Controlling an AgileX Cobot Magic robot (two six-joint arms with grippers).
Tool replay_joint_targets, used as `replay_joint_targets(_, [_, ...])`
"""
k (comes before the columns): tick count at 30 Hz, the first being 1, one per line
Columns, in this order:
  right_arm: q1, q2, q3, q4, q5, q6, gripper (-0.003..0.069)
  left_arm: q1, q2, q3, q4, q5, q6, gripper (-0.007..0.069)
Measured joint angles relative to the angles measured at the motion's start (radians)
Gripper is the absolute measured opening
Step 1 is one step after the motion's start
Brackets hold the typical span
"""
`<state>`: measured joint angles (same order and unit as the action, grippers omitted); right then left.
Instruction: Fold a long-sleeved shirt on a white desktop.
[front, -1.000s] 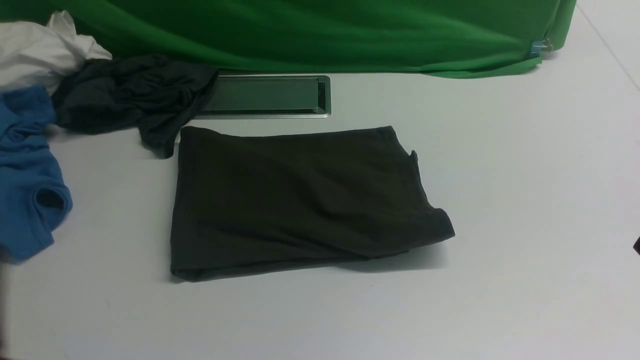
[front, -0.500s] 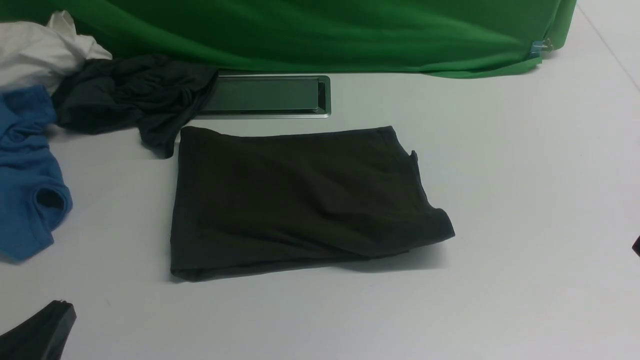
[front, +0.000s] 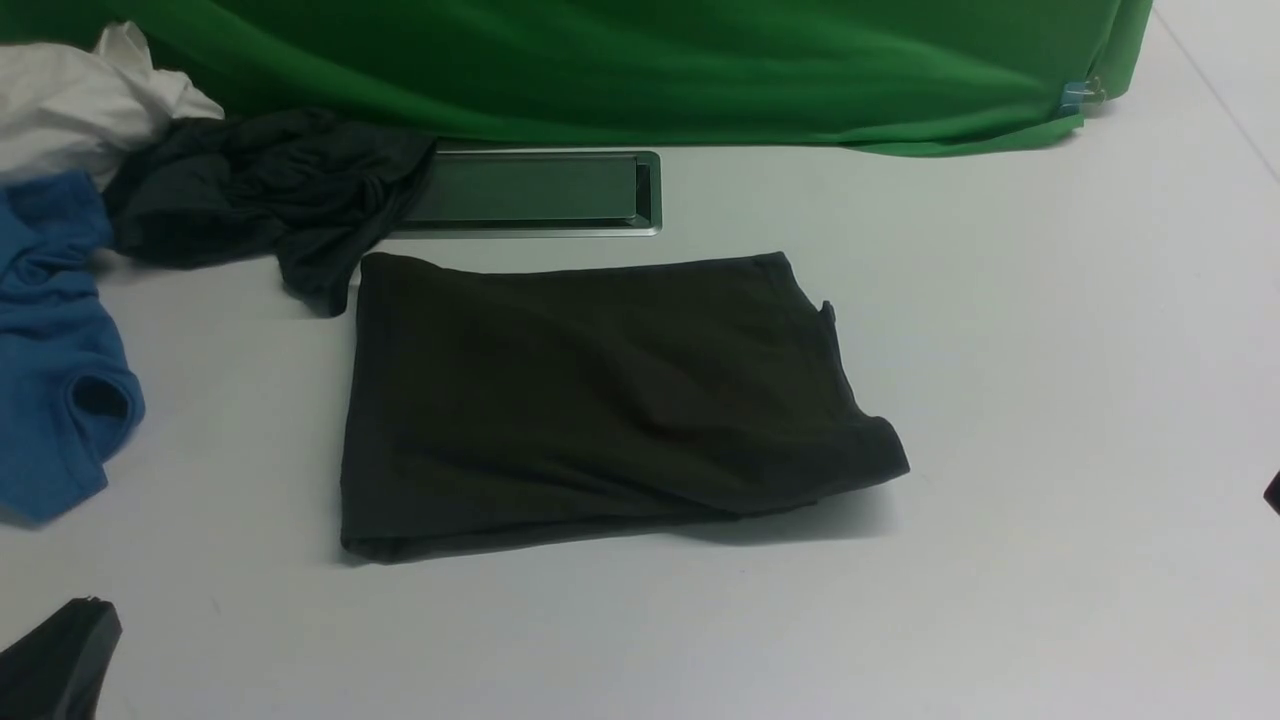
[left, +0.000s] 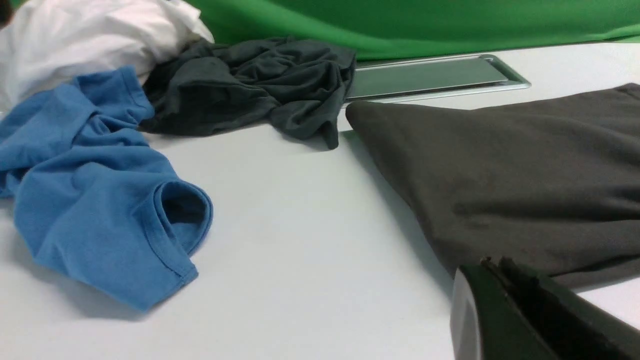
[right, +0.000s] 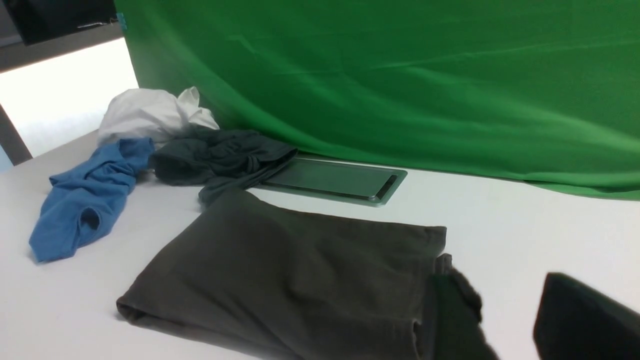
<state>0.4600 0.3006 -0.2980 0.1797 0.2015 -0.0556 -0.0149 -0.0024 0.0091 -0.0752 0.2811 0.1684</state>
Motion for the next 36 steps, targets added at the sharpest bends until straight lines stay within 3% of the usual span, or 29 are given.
replay_joint_targets(13, [0.0, 0.0, 0.0, 0.002, 0.0, 0.0, 0.024, 0.087, 0.0, 0.0, 0.0, -0.001, 0.001, 0.0024])
replay_joint_targets(22, [-0.016, -0.075, 0.012, 0.002, 0.027, 0.0, 0.024, 0.089, 0.0, 0.0, 0.0, -0.002, 0.012, 0.0031])
replay_joint_targets(31, [-0.231, -0.234, 0.013, -0.013, 0.039, -0.045, 0.024, 0.089, 0.0, 0.0, 0.0, -0.001, 0.015, 0.0032])
replay_joint_targets(36, [-0.417, -0.239, 0.033, -0.069, 0.118, -0.126, 0.024, 0.089, 0.0, 0.0, 0.0, -0.002, 0.015, 0.0032])
